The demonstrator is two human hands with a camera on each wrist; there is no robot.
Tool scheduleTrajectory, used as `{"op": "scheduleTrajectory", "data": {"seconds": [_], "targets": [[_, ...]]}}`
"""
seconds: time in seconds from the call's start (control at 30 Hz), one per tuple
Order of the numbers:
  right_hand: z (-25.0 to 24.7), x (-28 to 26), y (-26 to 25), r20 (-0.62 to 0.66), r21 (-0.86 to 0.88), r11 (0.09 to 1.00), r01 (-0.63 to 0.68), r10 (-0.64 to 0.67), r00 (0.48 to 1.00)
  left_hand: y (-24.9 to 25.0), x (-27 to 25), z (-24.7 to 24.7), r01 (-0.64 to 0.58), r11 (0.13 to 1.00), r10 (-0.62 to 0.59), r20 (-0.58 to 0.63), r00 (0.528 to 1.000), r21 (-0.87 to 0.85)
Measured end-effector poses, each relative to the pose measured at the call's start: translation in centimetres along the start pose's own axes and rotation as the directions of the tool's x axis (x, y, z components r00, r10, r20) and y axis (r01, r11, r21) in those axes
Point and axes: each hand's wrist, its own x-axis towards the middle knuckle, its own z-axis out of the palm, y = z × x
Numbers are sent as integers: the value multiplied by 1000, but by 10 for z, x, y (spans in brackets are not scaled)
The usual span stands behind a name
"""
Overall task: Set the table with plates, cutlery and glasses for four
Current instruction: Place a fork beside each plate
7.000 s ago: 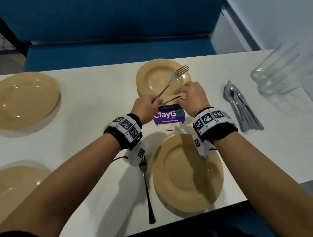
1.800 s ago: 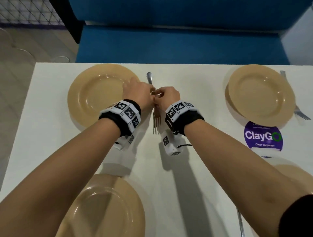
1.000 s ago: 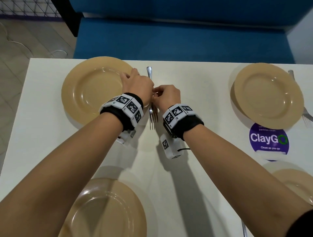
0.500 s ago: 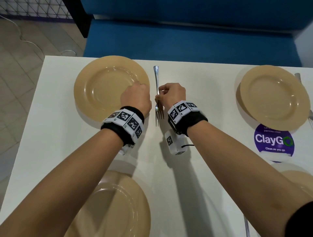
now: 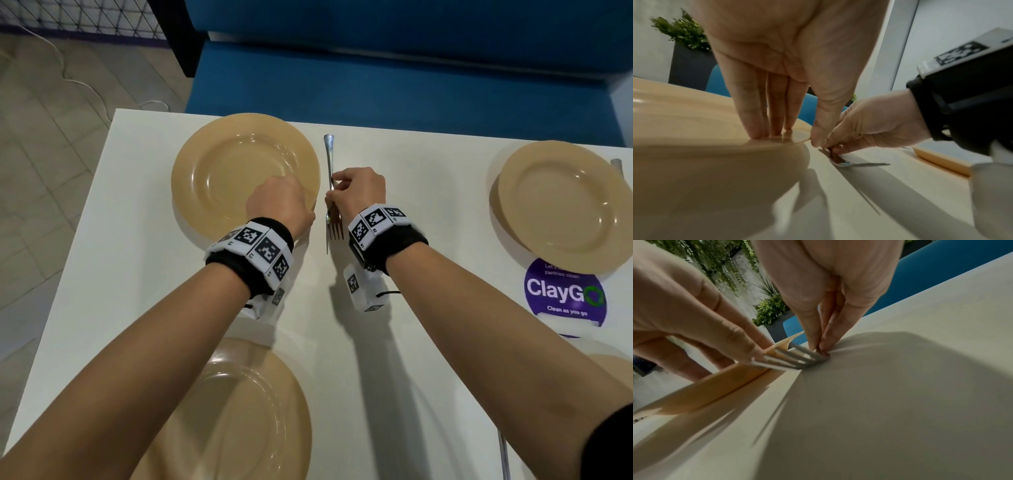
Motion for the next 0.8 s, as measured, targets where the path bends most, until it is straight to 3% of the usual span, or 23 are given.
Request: {"op": "scheduleTrajectory", "data": {"seconds": [0.8], "targets": [[5,4,1,-10,-10,1000,15,-15,1000,1,-3,-6,19,998,-19,6,1000,-67]]}}
